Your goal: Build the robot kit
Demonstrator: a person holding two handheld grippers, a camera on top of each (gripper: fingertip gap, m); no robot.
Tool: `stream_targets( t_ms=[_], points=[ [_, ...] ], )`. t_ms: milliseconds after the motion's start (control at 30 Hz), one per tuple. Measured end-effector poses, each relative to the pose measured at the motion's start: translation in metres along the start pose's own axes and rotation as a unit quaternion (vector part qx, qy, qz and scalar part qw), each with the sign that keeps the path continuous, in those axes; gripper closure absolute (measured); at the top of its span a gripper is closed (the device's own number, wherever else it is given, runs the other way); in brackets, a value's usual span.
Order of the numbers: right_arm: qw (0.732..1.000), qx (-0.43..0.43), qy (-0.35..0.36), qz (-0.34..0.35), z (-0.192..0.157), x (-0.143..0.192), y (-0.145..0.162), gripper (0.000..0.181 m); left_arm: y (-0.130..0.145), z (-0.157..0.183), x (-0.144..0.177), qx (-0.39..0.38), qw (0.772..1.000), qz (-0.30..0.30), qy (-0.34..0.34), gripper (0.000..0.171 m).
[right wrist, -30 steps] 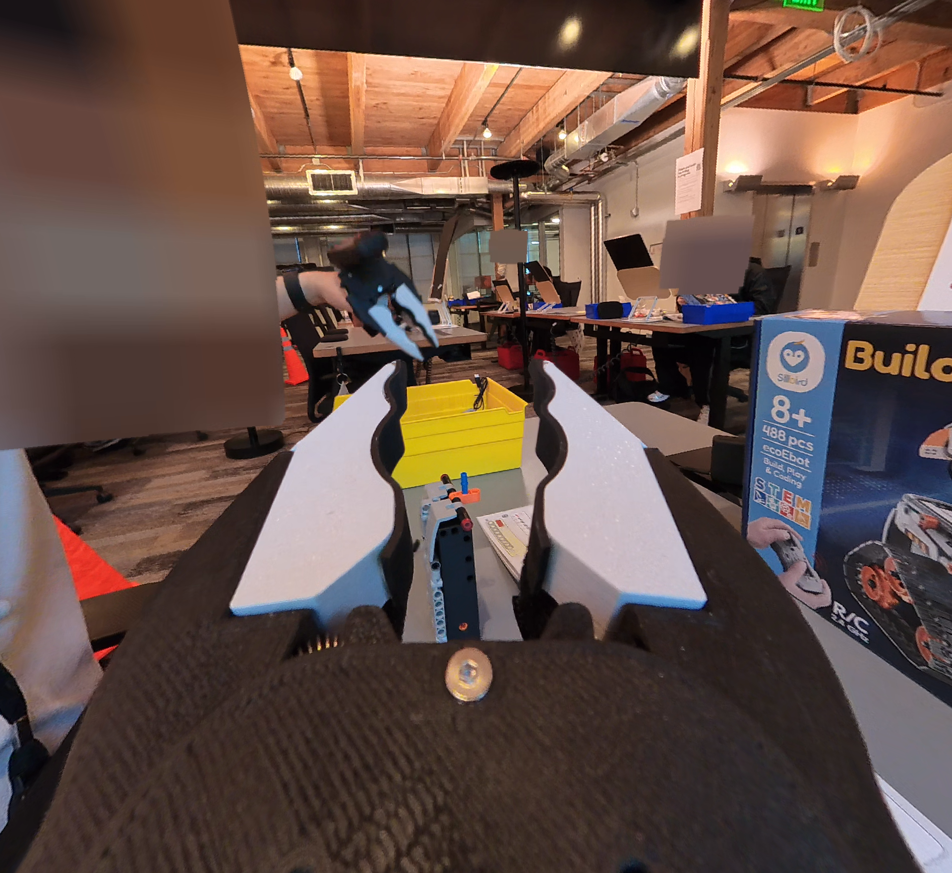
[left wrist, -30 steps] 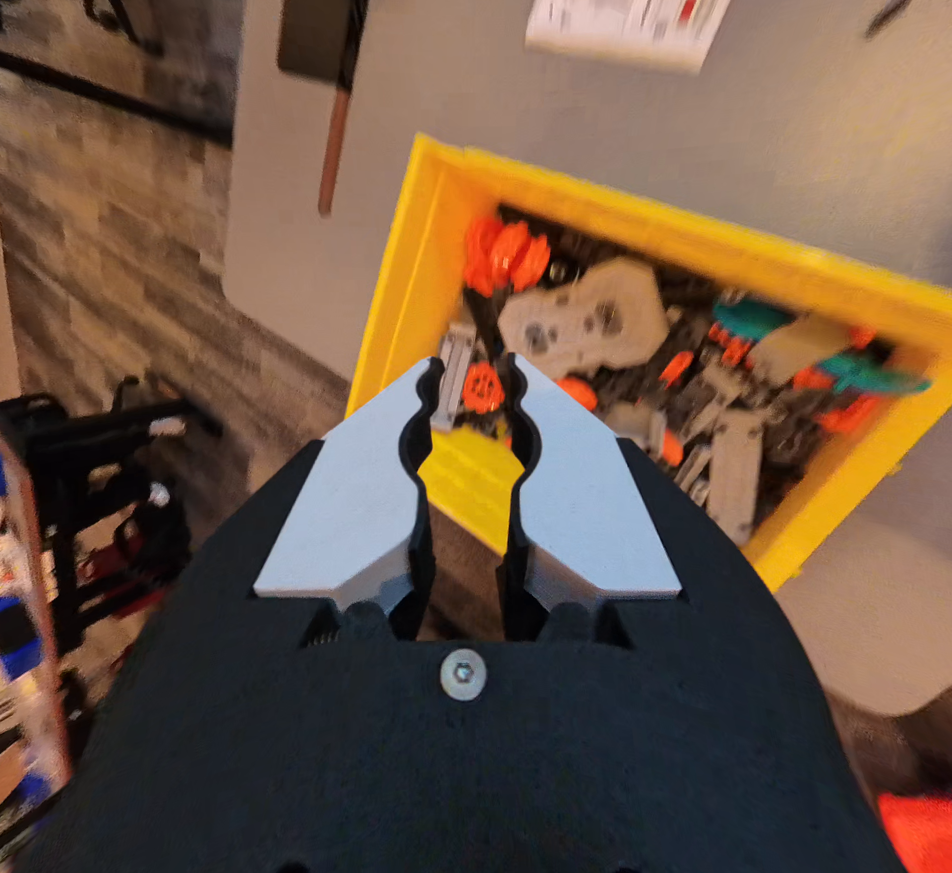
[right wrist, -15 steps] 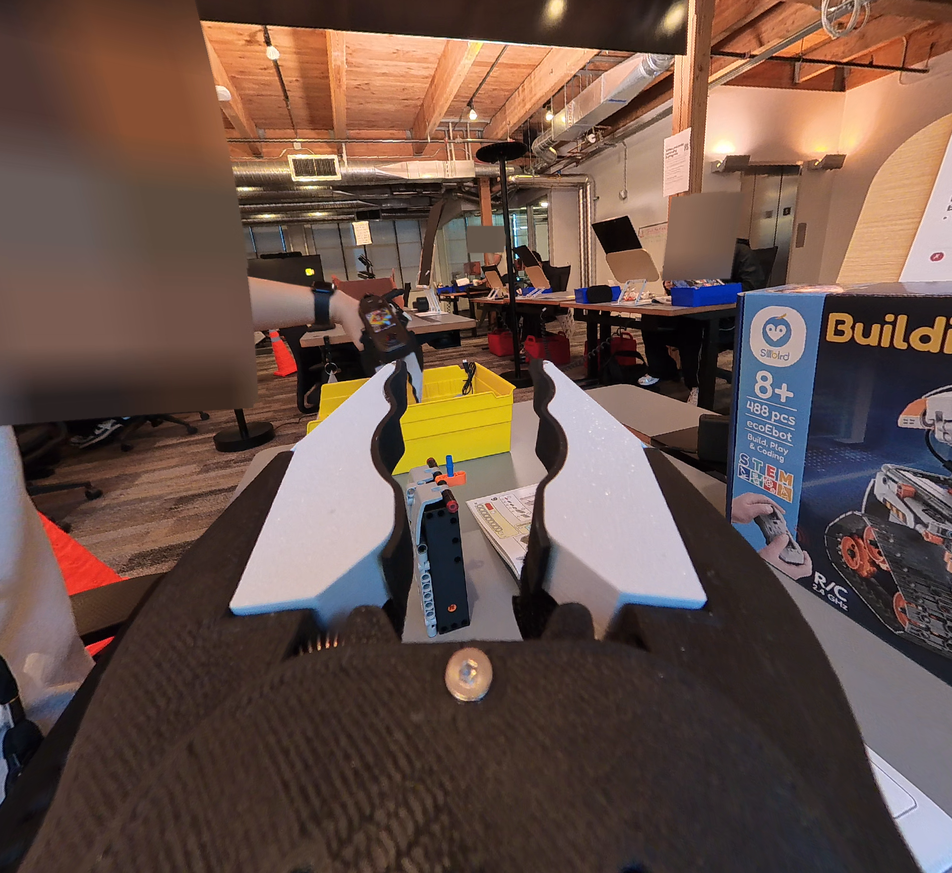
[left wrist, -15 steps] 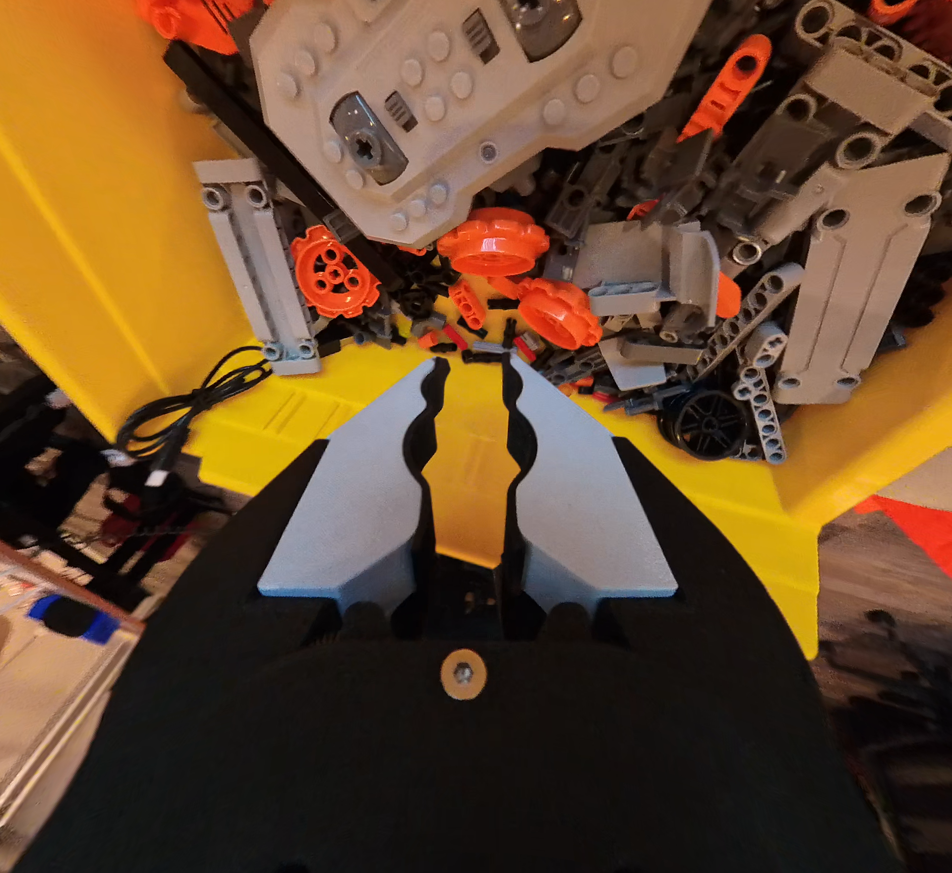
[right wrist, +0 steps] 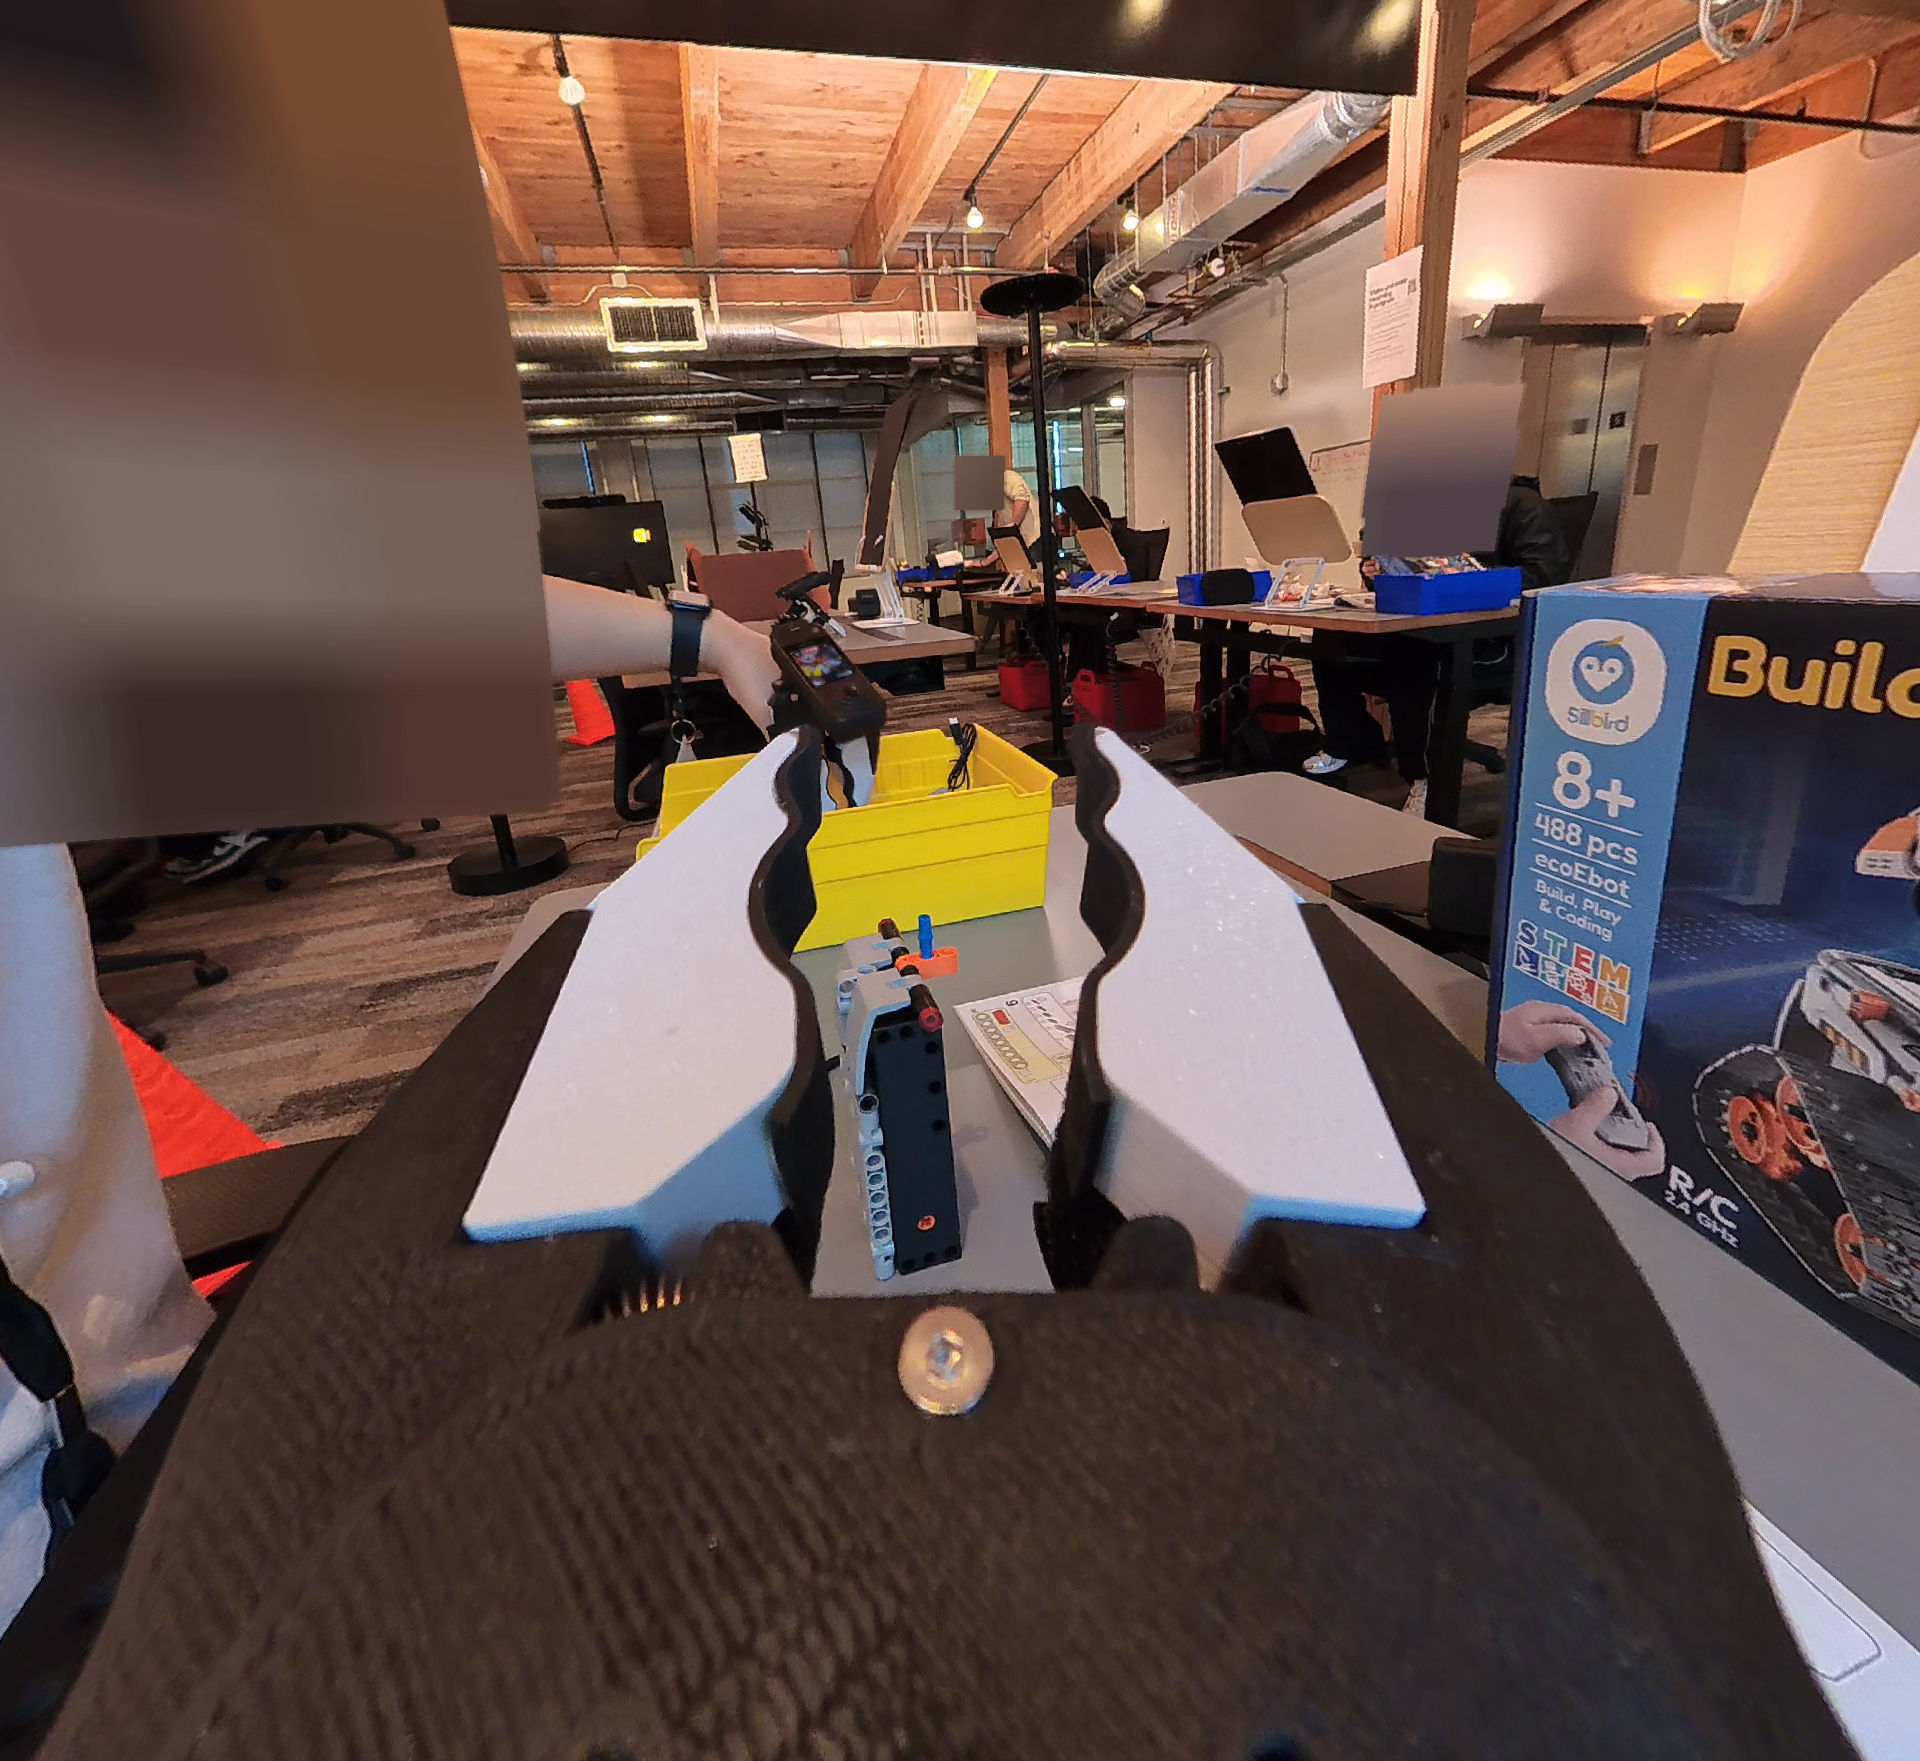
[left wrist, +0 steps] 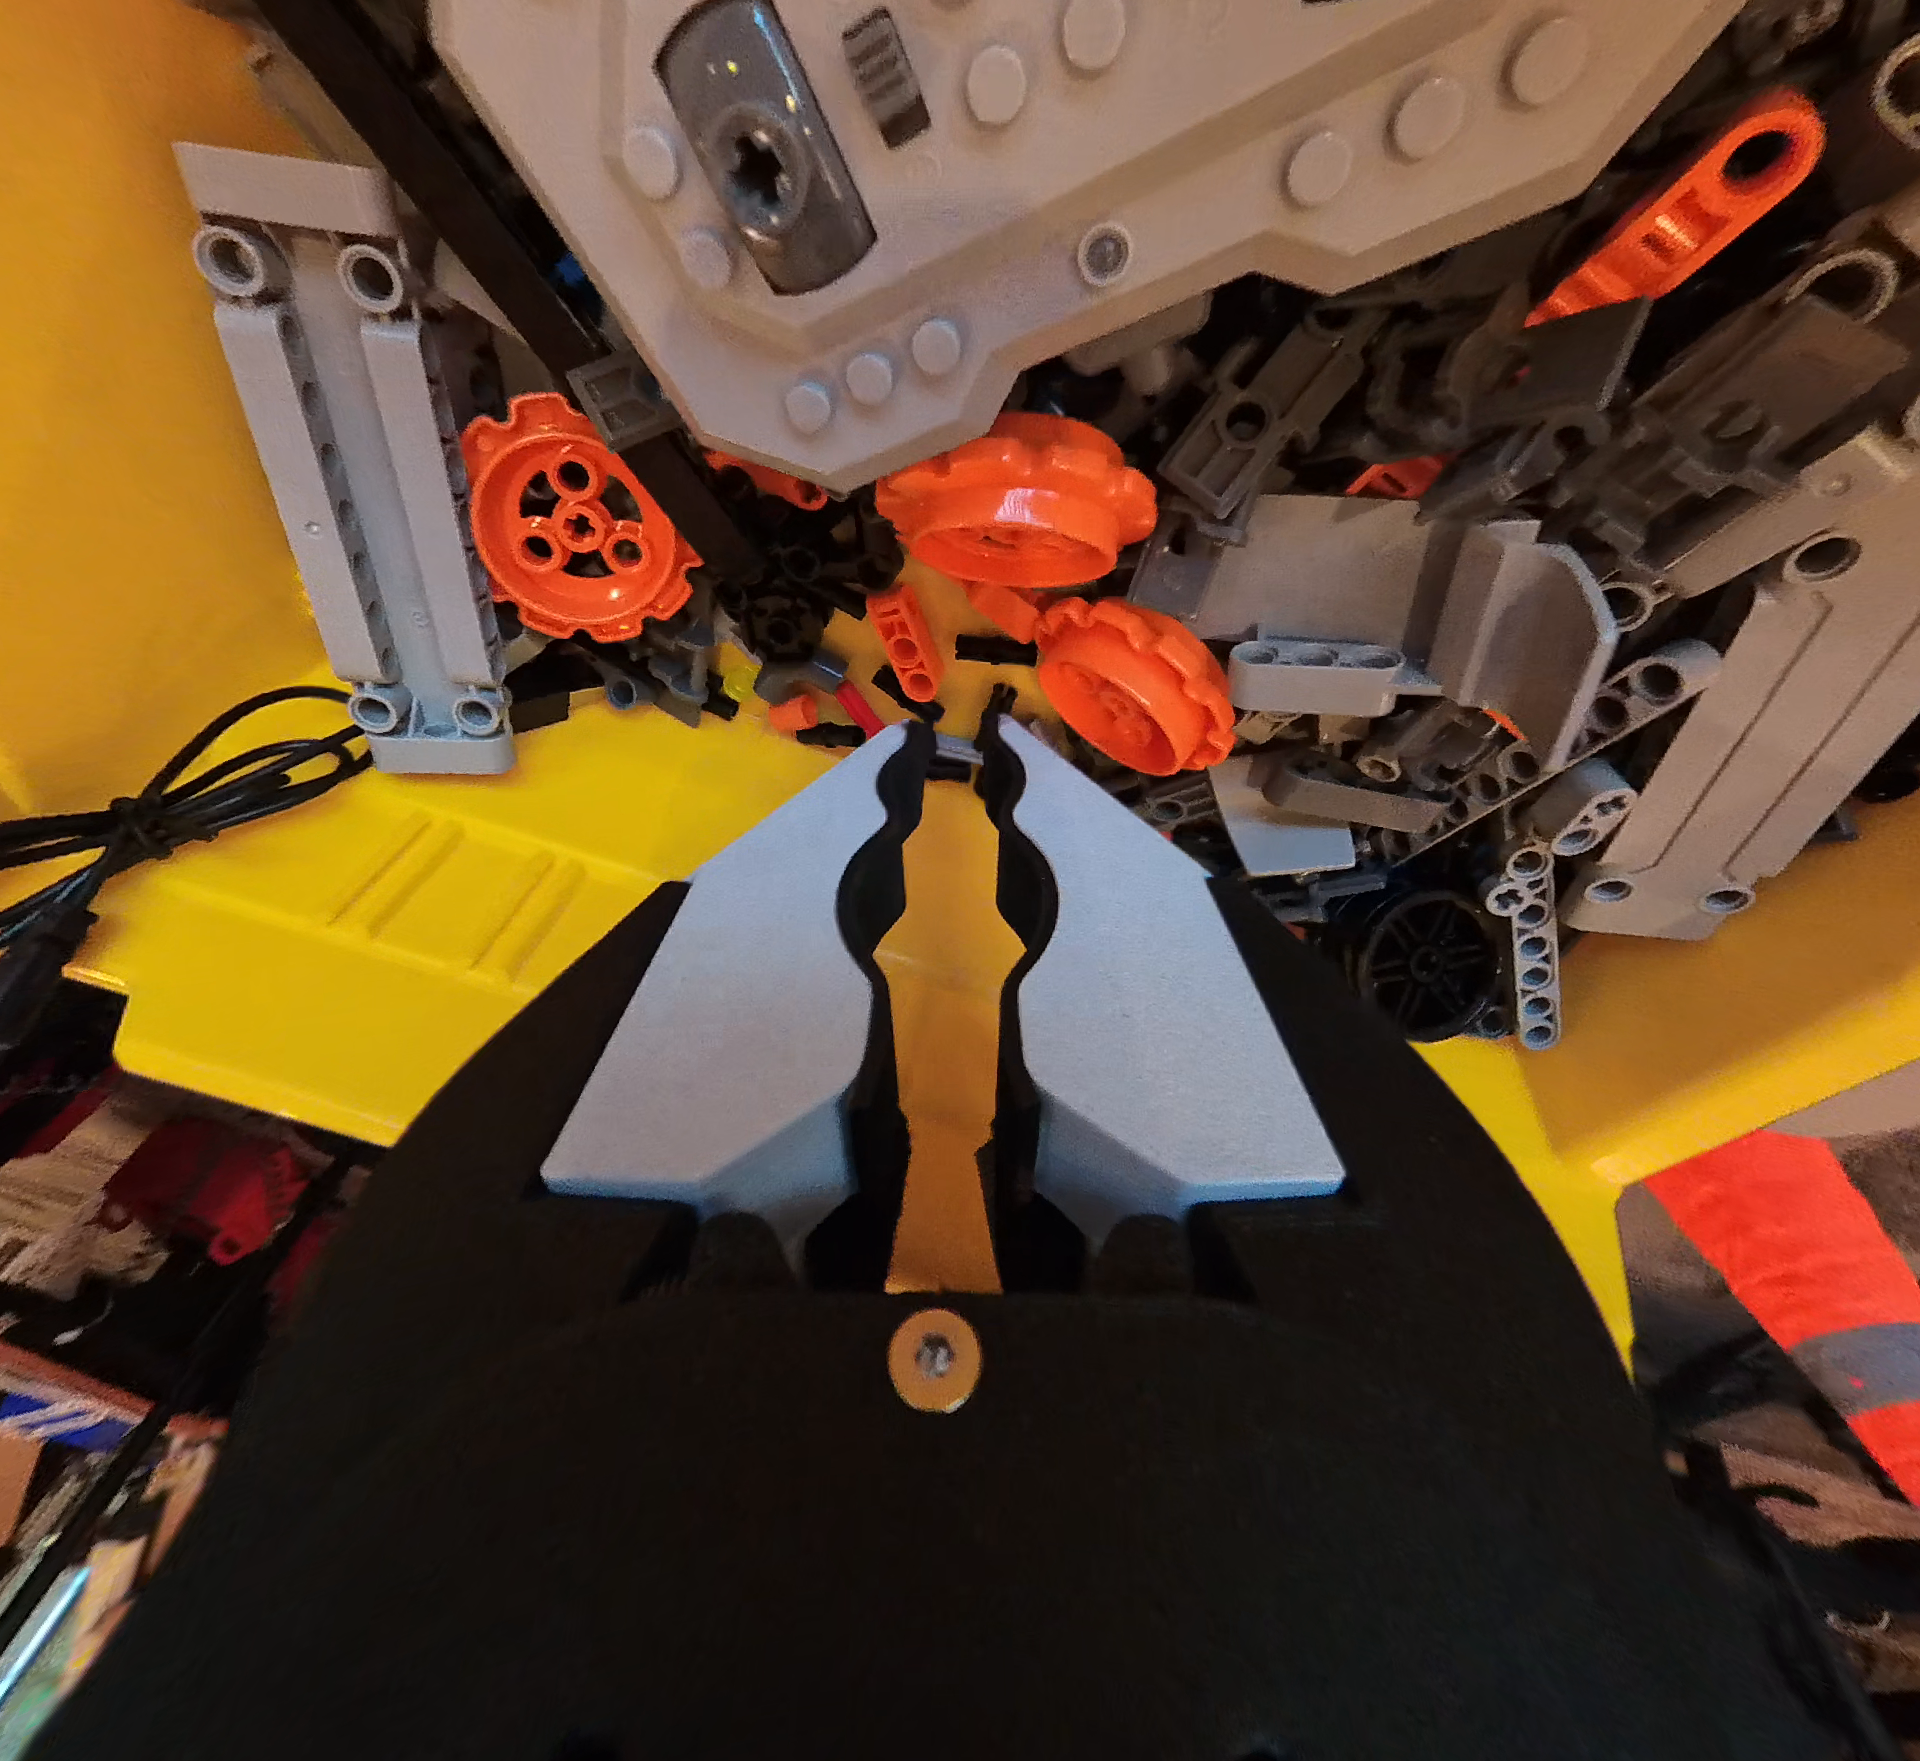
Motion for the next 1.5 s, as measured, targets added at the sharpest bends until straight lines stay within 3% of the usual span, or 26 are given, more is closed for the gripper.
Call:
stream_targets(
  t_ms=[167, 800, 933, 967, 1033, 1100, 1133, 1200, 1333, 1500],
  points=[
    [1.0, 0.002, -0.004, 0.005, -0.002, 0.0, -0.002, 0.133, -0.002, 0.003, -0.005, -0.041, 0.998, -0.051, -0.01, 0.159],
    [1.0, 0.001, -0.007, 0.015, -0.003, 0.003, -0.006, 0.133, -0.005, 0.004, -0.012, -0.059, 0.996, -0.061, -0.003, 0.155],
    [1.0, 0.001, -0.007, 0.014, -0.003, 0.003, -0.006, 0.133, -0.004, -0.002, 0.003, -0.053, 0.997, -0.041, -0.031, 0.155],
    [1.0, 0.0, -0.007, 0.015, -0.003, 0.004, -0.007, 0.133, -0.007, -0.005, 0.012, -0.029, 0.999, -0.009, -0.035, 0.149],
    [1.0, -0.001, -0.009, 0.016, -0.003, 0.003, -0.007, 0.133, -0.021, -0.006, 0.033, 0.05, 0.995, 0.089, -0.009, 0.114],
    [1.0, 0.0, -0.011, 0.014, -0.004, 0.003, -0.007, 0.133, -0.034, -0.001, 0.046, 0.119, 0.976, 0.181, 0.036, 0.079],
    [1.0, 0.001, -0.012, 0.013, -0.004, 0.002, -0.007, 0.133, -0.04, 0.003, 0.048, 0.142, 0.967, 0.208, 0.047, 0.06],
    [1.0, 0.0, -0.013, 0.01, -0.004, 0.001, -0.005, 0.133, -0.048, 0.01, 0.047, 0.165, 0.956, 0.237, 0.049, 0.039],
    [1.0, -0.006, -0.014, 0.005, -0.003, -0.001, -0.002, 0.133, -0.058, 0.02, 0.034, 0.191, 0.955, 0.226, 0.017, 0.034],
    [1.0, -0.006, -0.011, 0.005, -0.003, -0.001, -0.001, 0.133, -0.062, 0.015, 0.021, 0.223, 0.951, 0.212, 0.031, 0.051]
  ],
)
Point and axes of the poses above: each gripper's, where its closed fingertips meet, x back along the fingers, y out of its underside, z = x × y across the jaws, the point moved 9 cm from there along x, back along the fingers, and after that the axes turned 6 degrees about x, right-handed, at the moved point
